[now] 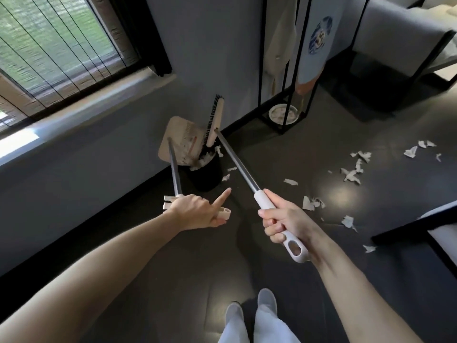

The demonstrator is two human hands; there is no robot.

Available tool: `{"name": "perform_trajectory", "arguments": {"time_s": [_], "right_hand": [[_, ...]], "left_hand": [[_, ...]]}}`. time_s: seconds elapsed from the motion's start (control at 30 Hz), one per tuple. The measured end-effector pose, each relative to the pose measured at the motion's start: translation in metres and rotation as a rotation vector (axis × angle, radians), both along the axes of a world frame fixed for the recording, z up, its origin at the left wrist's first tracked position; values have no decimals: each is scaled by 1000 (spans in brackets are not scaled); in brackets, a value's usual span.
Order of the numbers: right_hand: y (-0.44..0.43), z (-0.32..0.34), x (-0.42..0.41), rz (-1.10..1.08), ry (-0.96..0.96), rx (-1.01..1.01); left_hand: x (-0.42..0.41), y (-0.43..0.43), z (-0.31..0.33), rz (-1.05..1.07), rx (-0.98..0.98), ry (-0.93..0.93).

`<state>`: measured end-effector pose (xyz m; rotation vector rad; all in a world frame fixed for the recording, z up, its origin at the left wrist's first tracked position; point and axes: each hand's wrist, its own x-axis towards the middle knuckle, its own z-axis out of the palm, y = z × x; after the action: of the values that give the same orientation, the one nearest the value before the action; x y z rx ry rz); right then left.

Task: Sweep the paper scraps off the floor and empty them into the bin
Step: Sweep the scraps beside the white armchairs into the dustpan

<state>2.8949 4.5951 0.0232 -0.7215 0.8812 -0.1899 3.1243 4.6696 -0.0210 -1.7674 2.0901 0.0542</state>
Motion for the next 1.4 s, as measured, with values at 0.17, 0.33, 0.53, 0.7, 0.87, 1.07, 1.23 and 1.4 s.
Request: {"name": "perform_trajectory", "arguments": {"time_s": [0.17,0.33,0.53,0.7,0.87,1.07,1.23,1.4], "right_hand": [[-6,-5,-6,-16,1,47],[-8,1,-14,-28,19,39],[-13,3,-19,-44,-9,58],[0,-4,-26,-57,12,60],[29,-3,-21,-104,26,70],[86,7,-4,-213,16,63],[162,12,-11,-323,32,-21],[238,14,-58,-489,66,-5]], "left_hand": [[-9,-16,2,-97,-90,-3],[4,-15,46,-100,-153,-102],[-14,14,28,-9,-100,-116],[-25,13,5,8,-7,-63],[8,-1,43,-28,-132,-72],[34,14,136,348,-380,269],[40,33,199,337,-703,741],[-8,60,174,255,-456,932]]}}
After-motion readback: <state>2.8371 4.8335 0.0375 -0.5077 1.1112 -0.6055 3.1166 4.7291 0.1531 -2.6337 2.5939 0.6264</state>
